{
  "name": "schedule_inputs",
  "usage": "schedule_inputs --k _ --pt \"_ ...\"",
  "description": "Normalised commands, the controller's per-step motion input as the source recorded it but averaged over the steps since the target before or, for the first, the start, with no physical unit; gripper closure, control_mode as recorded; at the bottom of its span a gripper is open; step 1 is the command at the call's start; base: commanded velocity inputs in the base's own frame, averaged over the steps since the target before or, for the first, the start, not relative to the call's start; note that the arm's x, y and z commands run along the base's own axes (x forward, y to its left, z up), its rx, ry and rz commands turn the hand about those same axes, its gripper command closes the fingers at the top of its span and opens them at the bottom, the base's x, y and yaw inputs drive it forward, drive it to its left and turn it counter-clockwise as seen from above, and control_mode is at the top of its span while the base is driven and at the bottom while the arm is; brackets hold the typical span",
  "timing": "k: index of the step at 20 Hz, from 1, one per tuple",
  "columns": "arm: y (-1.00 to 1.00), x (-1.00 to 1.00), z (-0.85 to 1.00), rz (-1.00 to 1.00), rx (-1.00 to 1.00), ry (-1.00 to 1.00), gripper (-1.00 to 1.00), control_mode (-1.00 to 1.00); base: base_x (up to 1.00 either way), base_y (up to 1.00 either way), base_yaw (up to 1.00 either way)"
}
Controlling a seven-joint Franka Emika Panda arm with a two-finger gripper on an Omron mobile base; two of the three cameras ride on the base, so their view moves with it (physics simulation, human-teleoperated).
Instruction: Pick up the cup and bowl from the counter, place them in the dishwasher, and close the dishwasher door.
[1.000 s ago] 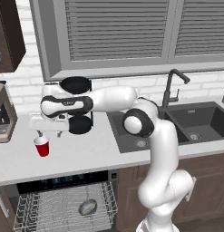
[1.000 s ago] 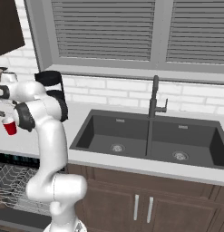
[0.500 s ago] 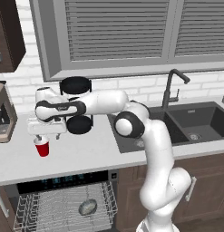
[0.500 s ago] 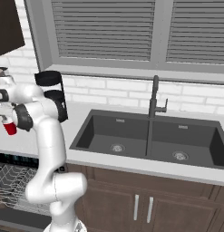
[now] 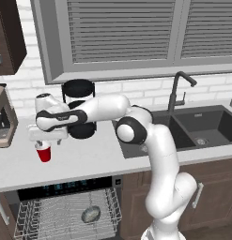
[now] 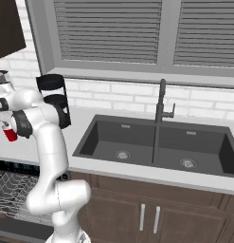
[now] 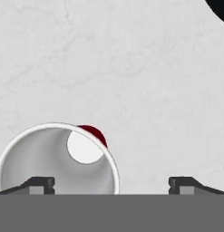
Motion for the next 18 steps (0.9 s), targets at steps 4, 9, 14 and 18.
schedule_inputs --k 4,9,14,18 --pt "0.03 0.22 -0.05 0.0 0.1 -0.09 -1.0 -1.0 0.0 0.0 0.0" --pt "0.05 0.23 -0.25 0.0 0.05 -0.03 -1.0 -1.0 0.0 0.0 0.0" --pt "0.15 0.05 -0.19 0.0 0.03 0.0 -1.0 -1.0 0.0 0.0 0.0" --pt "0.11 -0.01 -0.02 0.0 0.02 -0.01 -1.0 -1.0 0.0 0.0 0.0"
